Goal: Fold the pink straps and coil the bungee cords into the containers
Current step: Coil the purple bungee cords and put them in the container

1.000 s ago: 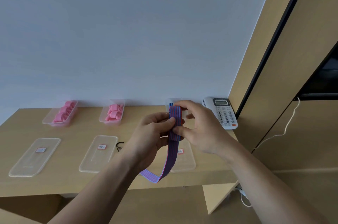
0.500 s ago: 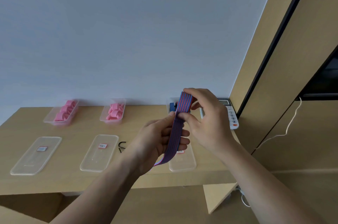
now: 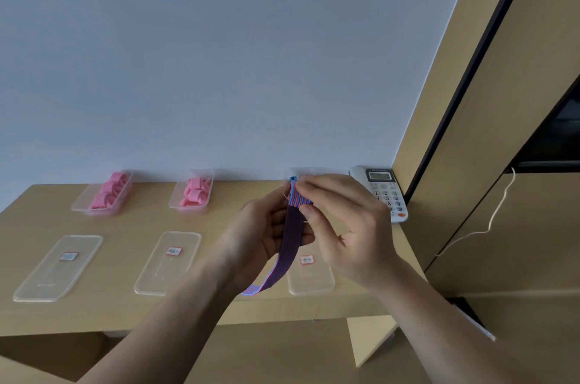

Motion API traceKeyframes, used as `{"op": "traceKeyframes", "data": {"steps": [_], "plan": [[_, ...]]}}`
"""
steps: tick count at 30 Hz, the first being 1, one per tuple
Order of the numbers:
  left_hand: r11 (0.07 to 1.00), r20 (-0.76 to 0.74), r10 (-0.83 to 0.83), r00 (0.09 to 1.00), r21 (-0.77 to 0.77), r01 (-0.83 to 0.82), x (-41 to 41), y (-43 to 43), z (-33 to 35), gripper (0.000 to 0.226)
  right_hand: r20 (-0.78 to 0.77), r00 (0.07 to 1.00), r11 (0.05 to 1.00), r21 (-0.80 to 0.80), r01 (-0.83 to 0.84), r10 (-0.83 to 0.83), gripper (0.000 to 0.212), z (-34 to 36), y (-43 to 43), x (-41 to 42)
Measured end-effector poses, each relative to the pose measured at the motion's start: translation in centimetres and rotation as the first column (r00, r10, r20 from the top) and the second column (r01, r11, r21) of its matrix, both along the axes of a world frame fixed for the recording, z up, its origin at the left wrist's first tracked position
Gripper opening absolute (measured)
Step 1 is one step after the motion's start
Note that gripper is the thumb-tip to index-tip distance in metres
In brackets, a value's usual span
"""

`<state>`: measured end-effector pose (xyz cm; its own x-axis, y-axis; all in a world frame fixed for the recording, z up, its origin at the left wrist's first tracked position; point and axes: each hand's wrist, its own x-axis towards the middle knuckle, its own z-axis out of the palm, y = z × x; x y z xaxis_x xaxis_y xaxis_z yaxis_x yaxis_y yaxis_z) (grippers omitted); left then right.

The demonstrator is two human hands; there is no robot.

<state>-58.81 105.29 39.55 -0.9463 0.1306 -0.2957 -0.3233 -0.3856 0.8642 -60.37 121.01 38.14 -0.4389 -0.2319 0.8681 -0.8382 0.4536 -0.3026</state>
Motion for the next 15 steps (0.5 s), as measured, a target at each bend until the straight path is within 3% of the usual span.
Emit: {"op": "traceKeyframes", "data": {"steps": [15], "plan": [[0.998,-0.108,-0.053,0.993,-0.026,0.051,-0.3,-0.9,-0.2,0.032,-0.040,0.998,0.999,0.033,-0.038,0.039,0.009,-2.2,-0.3,0.4]]}}
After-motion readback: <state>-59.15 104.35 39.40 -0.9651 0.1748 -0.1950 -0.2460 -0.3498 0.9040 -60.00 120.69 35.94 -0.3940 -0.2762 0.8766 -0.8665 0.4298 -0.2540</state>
